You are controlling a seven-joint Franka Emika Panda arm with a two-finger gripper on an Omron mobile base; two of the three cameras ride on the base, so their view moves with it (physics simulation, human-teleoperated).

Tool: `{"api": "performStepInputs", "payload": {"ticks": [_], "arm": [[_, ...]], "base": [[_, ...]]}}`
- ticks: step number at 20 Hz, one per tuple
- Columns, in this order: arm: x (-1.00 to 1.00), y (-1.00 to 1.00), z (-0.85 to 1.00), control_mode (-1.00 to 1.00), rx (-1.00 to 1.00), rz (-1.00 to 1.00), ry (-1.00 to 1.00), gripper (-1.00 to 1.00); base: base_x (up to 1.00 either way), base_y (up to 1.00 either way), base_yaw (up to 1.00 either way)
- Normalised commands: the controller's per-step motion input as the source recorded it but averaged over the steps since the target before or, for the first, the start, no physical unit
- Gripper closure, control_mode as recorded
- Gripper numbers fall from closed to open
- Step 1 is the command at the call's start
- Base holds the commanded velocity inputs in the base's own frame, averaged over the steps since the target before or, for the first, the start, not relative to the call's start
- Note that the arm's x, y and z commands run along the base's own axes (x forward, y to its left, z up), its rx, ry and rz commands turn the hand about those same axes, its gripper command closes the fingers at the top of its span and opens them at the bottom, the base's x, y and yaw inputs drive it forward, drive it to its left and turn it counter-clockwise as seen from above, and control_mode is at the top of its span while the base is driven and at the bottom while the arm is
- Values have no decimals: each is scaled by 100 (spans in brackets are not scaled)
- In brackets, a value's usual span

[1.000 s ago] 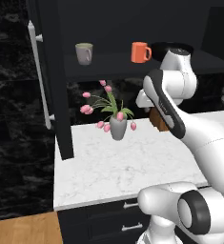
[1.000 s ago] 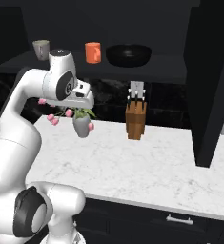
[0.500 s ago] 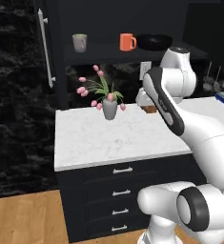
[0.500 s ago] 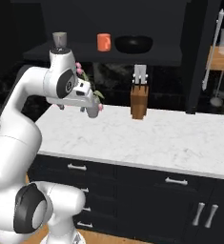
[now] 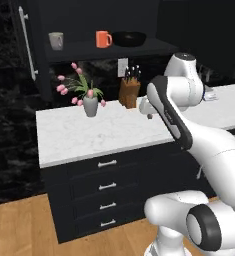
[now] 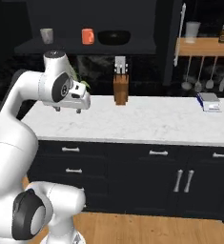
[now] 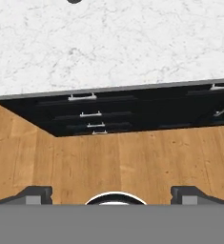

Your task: Gather all objects into one cabinet and sort the glasses and bowls to opposite sides.

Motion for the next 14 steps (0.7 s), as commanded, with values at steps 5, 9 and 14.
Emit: {"api": "performStepInputs", "payload": {"ticks": [5,9,14], "arm": [[0,0,0,100,0,0,0,-100],[0,0,0,100,0,0,0,-100],[0,0,0,100,0,0,0,-100]], "base": [[-7,-6,-44],[0,0,-48],[0,0,-55]]}}
